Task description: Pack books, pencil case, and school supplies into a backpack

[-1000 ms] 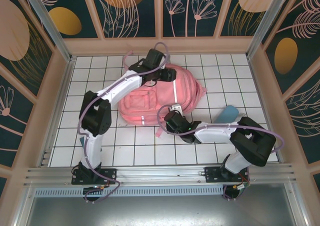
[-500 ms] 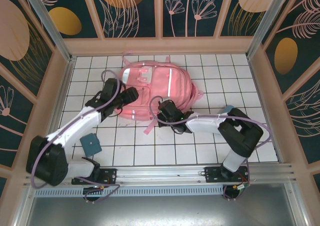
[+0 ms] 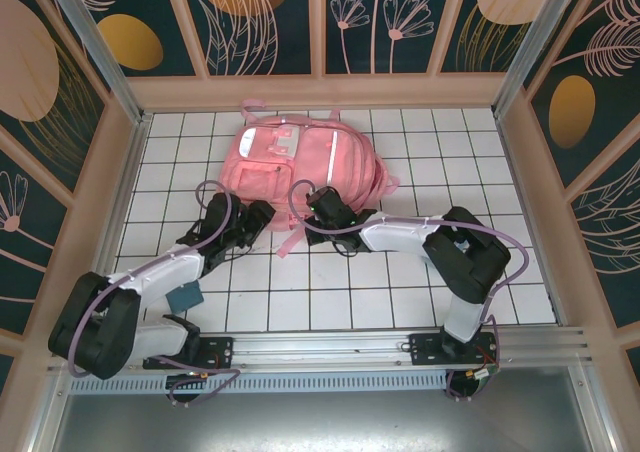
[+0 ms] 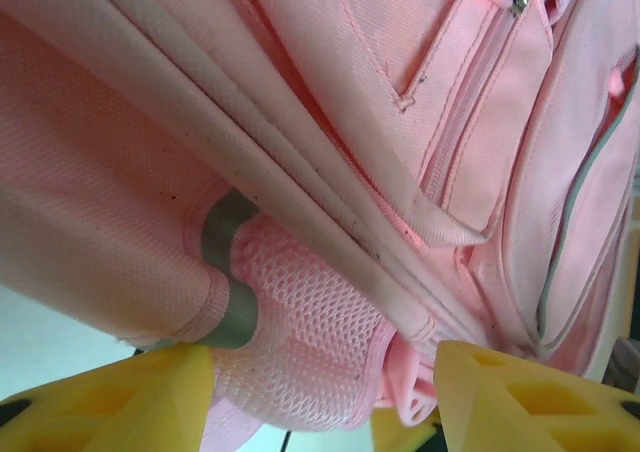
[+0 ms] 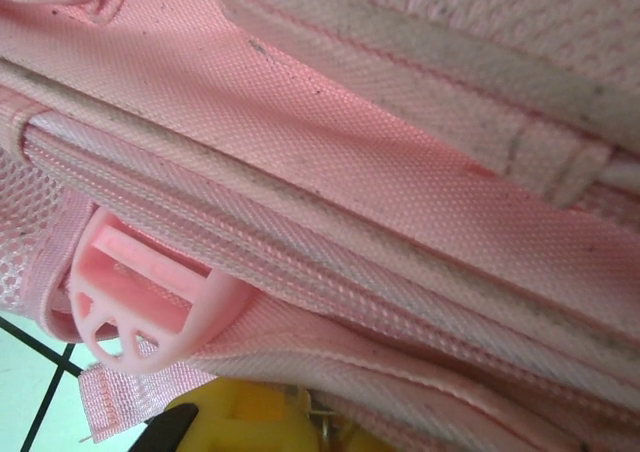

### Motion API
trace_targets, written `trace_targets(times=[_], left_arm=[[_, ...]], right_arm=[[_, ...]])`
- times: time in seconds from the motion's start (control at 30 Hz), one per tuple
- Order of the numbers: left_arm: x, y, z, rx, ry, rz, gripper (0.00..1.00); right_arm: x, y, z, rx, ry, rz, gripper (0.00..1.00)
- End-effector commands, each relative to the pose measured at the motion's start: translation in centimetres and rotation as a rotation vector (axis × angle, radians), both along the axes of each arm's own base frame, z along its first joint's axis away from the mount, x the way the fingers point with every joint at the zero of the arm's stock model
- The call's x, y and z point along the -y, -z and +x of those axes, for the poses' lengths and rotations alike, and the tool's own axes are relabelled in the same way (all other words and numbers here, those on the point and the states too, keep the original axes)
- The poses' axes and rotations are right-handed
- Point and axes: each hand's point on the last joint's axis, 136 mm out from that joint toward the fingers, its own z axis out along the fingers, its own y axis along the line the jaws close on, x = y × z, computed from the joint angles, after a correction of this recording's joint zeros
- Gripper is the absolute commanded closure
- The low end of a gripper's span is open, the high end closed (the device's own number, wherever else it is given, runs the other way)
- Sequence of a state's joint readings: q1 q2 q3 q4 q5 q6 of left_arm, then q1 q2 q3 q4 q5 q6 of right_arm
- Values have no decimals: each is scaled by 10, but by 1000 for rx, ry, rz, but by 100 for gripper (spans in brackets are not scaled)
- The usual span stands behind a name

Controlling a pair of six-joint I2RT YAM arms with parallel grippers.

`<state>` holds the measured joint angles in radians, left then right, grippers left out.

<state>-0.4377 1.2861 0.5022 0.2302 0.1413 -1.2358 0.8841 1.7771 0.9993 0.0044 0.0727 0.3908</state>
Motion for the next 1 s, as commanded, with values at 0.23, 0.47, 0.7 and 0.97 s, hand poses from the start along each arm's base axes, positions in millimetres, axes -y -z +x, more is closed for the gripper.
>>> trace_targets(times=[0.23, 0.47, 0.7, 0.97], left_arm=[[7, 22, 20, -3, -72, -87, 57], [-8, 43, 18, -39, -120, 5, 90], [-21, 47, 18, -42, -142, 103, 100], [-27, 47, 18, -40, -147, 148, 100]], right_arm=[[-6, -24, 1, 38, 45, 29, 100], [16, -17, -3, 33, 144, -14, 100], [57, -16, -1, 59, 279, -61, 100], [115, -26, 6, 73, 393, -67, 100]])
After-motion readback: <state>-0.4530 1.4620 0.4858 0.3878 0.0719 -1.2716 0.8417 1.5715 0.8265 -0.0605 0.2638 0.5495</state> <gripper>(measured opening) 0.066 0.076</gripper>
